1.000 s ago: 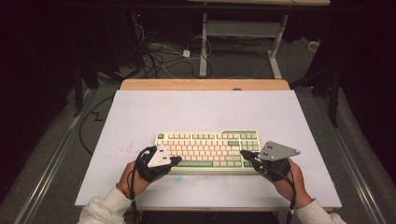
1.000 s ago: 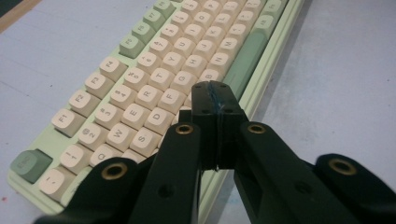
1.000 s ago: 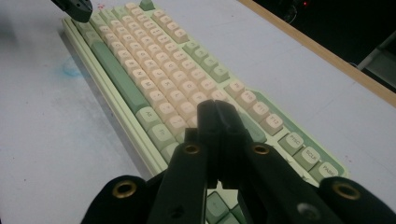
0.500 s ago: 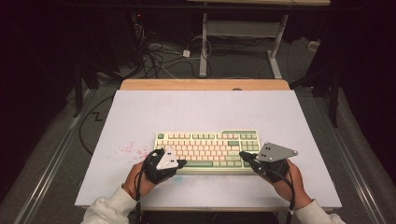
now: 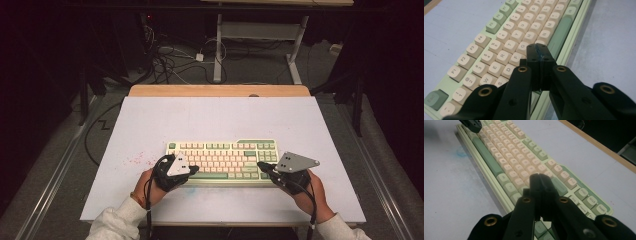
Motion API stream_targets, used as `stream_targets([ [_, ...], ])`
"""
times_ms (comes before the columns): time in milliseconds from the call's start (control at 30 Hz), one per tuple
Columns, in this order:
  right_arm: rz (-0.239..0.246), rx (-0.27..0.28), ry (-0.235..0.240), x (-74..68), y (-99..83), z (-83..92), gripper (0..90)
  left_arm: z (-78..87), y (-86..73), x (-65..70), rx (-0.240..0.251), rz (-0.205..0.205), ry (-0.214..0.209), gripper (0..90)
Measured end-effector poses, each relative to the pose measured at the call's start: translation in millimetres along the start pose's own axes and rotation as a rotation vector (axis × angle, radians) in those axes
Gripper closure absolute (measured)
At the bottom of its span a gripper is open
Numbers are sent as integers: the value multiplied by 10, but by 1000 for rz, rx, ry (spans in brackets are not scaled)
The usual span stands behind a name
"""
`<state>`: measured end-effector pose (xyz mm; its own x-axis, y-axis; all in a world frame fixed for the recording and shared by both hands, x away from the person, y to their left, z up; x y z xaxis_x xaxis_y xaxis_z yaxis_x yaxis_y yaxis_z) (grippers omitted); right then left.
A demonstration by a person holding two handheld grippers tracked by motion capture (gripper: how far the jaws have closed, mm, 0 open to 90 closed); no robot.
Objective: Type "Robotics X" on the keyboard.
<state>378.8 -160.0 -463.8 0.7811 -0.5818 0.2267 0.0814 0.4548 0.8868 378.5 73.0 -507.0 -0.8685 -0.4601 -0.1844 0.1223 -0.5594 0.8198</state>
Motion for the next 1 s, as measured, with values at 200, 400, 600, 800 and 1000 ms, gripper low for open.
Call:
stream_targets([
  [200,0,2,-3,14,0,5,900,-25,-14,22,-9,-7,-11,872],
  [400,1,-1,0,6,-7,-1,900,-34,-8,28,-7,-7,-15,872],
  [600,3,-7,4,-13,-16,-18,900,-66,-41,48,-26,-22,-20,872],
  [800,3,-9,7,-16,-21,-24,900,-68,-57,43,-32,-22,-21,872],
  [1000,4,-11,10,-23,-26,-25,900,-81,-99,51,-45,-20,-23,872],
])
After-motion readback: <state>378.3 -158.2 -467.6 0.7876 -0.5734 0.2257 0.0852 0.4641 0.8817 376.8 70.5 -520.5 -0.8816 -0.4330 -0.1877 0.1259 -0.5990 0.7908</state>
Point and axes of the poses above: each handheld gripper's, and its own axes: z roughly backward along the jaws, y roughly out of its top, x roughly to its right, the point moved 10 cm from there along -z, roughly forward along the jaws, and after that the axes turned 10 degrees about x, right-handed, at the moved point
